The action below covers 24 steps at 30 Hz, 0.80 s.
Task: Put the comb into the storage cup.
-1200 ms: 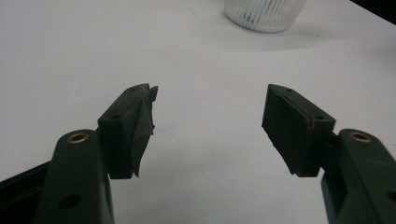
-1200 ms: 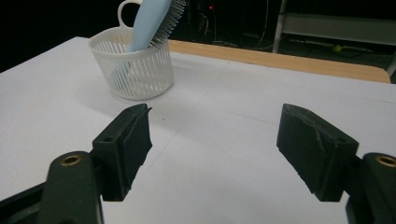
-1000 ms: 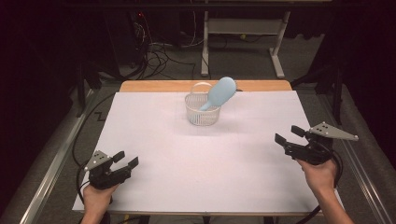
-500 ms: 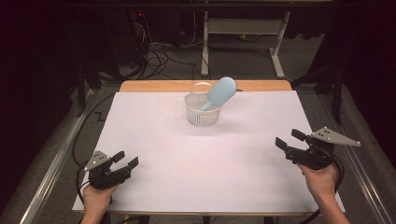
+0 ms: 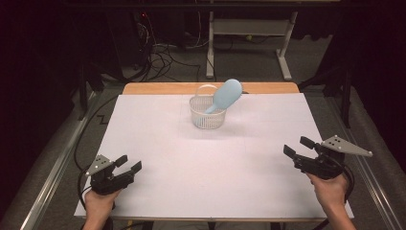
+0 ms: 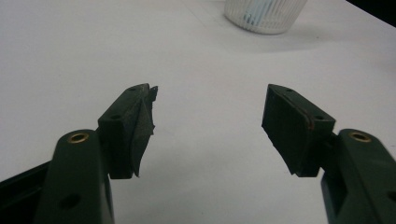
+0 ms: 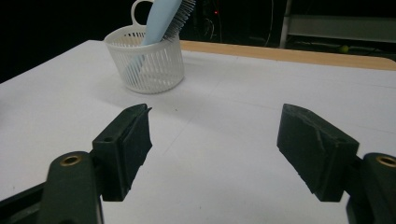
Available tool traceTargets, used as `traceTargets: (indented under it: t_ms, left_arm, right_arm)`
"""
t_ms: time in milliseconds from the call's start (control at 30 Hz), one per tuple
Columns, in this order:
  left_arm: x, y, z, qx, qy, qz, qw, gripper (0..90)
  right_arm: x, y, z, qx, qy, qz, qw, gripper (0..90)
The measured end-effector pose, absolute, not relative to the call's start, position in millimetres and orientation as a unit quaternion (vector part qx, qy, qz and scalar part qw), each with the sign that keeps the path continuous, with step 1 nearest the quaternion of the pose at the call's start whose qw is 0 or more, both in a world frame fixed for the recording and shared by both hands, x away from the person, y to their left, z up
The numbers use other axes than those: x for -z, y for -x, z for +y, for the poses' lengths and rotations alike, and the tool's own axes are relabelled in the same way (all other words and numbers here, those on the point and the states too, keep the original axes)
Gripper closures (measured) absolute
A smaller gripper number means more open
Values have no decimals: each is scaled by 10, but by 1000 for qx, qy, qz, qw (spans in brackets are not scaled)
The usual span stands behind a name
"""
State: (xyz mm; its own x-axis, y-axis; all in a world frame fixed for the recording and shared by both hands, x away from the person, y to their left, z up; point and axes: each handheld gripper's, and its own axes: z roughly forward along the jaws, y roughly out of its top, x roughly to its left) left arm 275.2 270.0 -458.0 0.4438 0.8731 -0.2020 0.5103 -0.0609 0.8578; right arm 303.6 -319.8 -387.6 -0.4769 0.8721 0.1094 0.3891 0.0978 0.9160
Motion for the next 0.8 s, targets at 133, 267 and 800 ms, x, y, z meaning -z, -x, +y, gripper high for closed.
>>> traceTargets:
  t_ms: [133,267,800]
  left_arm:
    - [4583,-2757,2699,-189,-703,493,477,344]
    - [4585,-2758,2697,-189,-704,492,476,344]
    - [4584,-2758,2700,-189,-703,493,477,345]
  right_arm:
    - [3902,-3017,-3212,-497,-451,700,243,264]
    - [3928,-2995,-3231,-498,-455,698,241,264]
    - [4037,-2910,-3250,-496,-459,698,238,264]
